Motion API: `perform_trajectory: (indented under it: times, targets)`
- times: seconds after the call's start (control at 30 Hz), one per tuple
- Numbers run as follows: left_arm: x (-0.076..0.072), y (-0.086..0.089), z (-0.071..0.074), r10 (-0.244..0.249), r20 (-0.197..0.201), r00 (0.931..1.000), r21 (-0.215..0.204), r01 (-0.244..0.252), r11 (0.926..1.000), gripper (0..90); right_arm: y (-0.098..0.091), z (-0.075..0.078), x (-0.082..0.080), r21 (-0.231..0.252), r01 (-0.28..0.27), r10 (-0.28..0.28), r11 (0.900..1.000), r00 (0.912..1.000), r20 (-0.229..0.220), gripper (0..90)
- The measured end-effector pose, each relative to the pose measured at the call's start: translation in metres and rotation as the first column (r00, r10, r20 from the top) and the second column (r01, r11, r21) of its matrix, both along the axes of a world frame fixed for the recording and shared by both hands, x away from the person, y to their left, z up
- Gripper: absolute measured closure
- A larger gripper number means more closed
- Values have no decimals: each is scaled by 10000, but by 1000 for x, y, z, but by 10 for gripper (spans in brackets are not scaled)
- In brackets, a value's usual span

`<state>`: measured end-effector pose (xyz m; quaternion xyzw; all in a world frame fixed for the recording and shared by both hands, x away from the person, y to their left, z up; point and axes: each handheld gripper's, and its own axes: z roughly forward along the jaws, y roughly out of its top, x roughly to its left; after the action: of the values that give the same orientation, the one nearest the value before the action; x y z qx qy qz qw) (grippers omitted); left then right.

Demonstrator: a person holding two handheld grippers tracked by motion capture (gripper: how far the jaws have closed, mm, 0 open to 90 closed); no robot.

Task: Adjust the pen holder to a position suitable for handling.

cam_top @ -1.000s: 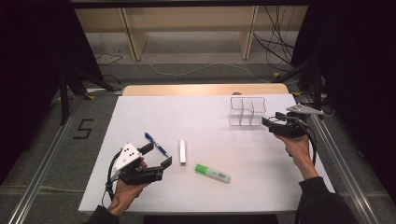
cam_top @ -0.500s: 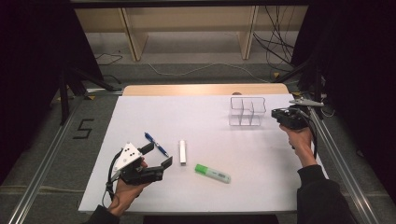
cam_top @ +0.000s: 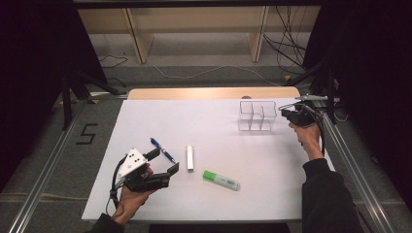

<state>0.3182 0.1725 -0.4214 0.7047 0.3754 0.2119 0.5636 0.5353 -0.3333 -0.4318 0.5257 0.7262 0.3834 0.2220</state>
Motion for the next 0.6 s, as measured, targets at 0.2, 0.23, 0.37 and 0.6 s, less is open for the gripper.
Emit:
perform_trajectory:
  times: [0.2,0.23,0.37,0.6]
  targets:
    - [0,0,0,28,16,10000,-53,-28,10000,148,6,-1,11,-149,-135,132,9998,9997,-194,900]
    - [0,1,0,29,20,10000,-58,-28,10000,148,6,-1,12,-158,-124,119,9998,9996,-268,900]
    - [0,0,0,12,2,10000,-23,-12,10000,149,7,-3,17,-287,-76,67,9996,9995,-307,900]
    - [0,0,0,24,12,10000,-97,-24,10000,149,13,-5,22,-338,-328,317,9989,9989,-340,900]
